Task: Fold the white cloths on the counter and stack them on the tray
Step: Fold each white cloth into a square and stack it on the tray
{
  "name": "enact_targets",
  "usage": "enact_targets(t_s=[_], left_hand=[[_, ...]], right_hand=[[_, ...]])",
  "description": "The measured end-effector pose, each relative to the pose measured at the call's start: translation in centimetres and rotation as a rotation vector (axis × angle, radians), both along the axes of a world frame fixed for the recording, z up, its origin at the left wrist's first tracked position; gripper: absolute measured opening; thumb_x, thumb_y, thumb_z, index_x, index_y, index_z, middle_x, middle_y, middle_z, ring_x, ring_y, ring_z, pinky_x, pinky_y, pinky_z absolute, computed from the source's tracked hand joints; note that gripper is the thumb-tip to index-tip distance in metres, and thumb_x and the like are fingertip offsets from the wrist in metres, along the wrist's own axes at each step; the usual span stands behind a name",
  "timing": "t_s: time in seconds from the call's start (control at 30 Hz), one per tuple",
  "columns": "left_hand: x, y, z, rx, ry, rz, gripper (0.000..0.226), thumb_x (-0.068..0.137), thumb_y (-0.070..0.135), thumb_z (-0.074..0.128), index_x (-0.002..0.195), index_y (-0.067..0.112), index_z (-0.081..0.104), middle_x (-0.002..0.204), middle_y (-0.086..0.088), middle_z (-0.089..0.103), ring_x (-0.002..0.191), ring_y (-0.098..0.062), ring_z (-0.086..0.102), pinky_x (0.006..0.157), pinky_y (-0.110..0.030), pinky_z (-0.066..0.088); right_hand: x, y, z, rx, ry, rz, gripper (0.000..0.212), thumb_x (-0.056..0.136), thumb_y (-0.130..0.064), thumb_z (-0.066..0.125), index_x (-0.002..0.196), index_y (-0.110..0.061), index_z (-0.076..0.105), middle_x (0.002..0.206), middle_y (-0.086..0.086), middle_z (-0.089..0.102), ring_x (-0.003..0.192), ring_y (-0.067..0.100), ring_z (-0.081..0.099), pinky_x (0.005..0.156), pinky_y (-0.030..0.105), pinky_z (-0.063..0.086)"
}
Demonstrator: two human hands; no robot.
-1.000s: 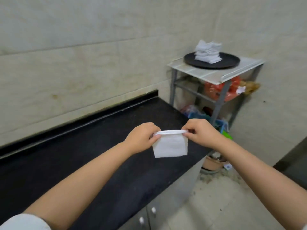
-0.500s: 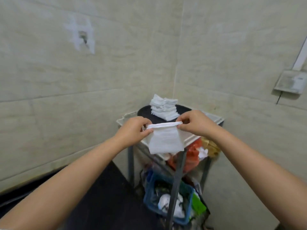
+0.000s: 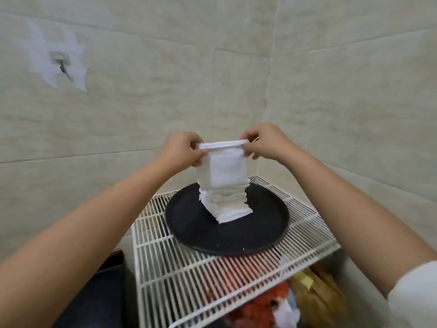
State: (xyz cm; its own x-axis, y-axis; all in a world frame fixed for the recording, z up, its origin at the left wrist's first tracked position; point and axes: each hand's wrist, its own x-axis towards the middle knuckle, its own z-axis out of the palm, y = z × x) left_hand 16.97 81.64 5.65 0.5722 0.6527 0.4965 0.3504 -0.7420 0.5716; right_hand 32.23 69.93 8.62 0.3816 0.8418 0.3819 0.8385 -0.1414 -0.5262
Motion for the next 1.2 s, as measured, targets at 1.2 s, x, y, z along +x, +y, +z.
enact_targets(t_s=[1.2], left_hand=[[11.6, 4.0, -8.5, -0.909, -0.312, 0.325, 0.055, 0.096, 0.044, 0.040, 0.135, 0.005, 0.042, 0.143, -0.010, 0.041, 0.128, -0.025, 0.042, 0.103, -0.034, 0.033]], right_hand=[[15.4, 12.3, -14.8, -0.093, 1.107, 0.083, 0.027, 0.097, -0.026, 0.039, 0.088, -0.006, 0.055, 0.085, 0.006, 0.055, 0.081, 0.018, 0.051, 0.085, 0.035, 0.045]])
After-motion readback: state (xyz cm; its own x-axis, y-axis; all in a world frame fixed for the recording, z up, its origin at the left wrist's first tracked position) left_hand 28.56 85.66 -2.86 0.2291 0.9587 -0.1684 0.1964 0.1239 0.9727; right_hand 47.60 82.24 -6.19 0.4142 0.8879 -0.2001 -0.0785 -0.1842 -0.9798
